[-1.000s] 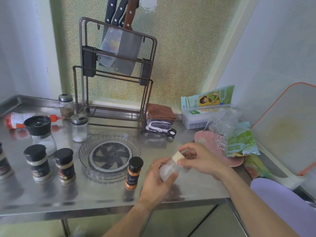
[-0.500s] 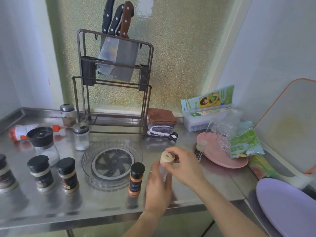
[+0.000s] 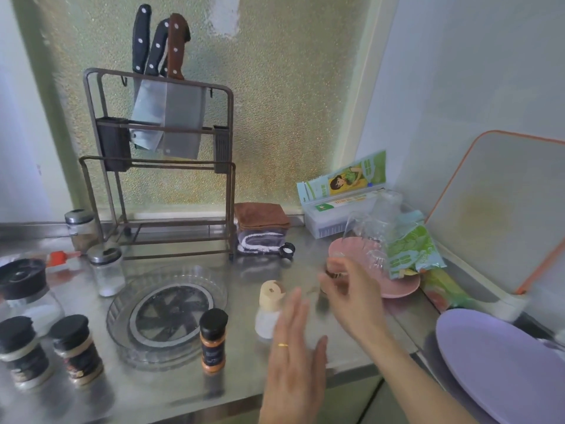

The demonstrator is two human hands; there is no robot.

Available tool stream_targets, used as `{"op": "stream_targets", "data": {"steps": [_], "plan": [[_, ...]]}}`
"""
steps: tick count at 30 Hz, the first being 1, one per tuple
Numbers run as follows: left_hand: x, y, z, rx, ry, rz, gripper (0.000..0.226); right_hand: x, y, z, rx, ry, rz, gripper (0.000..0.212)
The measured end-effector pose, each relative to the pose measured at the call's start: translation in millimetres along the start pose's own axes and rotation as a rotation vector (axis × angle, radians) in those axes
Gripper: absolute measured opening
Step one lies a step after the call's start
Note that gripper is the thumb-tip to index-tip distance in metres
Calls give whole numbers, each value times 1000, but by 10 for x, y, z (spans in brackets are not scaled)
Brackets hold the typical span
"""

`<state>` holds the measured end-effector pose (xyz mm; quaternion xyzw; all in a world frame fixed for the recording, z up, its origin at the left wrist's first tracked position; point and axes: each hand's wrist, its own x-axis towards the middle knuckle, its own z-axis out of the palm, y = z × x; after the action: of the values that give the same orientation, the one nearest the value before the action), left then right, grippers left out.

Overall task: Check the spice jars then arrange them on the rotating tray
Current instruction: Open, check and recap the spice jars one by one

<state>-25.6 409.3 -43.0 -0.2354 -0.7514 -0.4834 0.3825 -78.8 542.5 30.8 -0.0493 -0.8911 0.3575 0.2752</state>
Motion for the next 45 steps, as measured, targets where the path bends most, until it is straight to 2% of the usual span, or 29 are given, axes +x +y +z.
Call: {"op": "stream_targets", "data": {"steps": [2, 3, 5, 7, 11, 15, 17, 19, 21, 23, 25, 26, 28, 32, 36, 38, 40, 44, 45], "plan": [[22, 105, 212, -57, -58, 41, 59, 242, 162, -95, -109, 53, 35, 35], [53, 131, 322, -81, -70, 5, 63, 372, 212, -121, -171, 34, 59, 41], [136, 138, 510, -83, -84, -111, 71, 608, 276, -104, -263, -56, 138, 55], [181, 75, 683, -53, -122, -186, 72, 767, 309, -34, -311, -145, 194, 58], [201, -116, 925, 55, -192, -290, 75, 868, 398, 80, -375, -333, 134, 51], [224, -373, 1145, 162, -222, -385, 91, 840, 386, 25, -332, -372, 69, 60], [245, -437, 1183, 173, -175, -373, 81, 750, 297, -27, -305, -439, 24, 66], [272, -430, 1185, 130, -91, -434, 61, 693, 246, -89, -276, -529, -24, 68], [290, -425, 1201, 171, -22, -495, 48, 742, 215, -124, -172, -605, -14, 63], [295, -453, 1265, 208, 25, -537, 40, 894, 174, -91, 74, -581, 92, 54], [302, -450, 1298, 207, 15, -595, 60, 1124, 181, 80, 227, -512, 174, 39], [312, -449, 1308, 210, -16, -626, 69, 1255, 186, 207, 196, -505, 167, 28], [362, -464, 1318, 232, -52, -668, 69, 1489, 202, 489, 52, -545, 112, 14], [498, -677, 1302, 219, 17, -654, 51, 1821, 283, 1028, -186, -663, 111, 27], [533, -736, 1336, 134, -129, -690, 50, 1887, 359, 1337, -164, -725, 200, 23], [512, -684, 1371, 135, -136, -678, 41, 1876, 377, 1398, -163, -689, 179, 21], [468, -679, 1380, 190, -158, -661, 43, 1872, 402, 1406, -159, -657, 155, 24], [447, -707, 1332, 133, -145, -672, 50, 1809, 320, 1070, -92, -667, 144, 7], [455, -700, 1313, 158, -113, -670, 50, 1782, 275, 921, -42, -650, 161, 10]]}}
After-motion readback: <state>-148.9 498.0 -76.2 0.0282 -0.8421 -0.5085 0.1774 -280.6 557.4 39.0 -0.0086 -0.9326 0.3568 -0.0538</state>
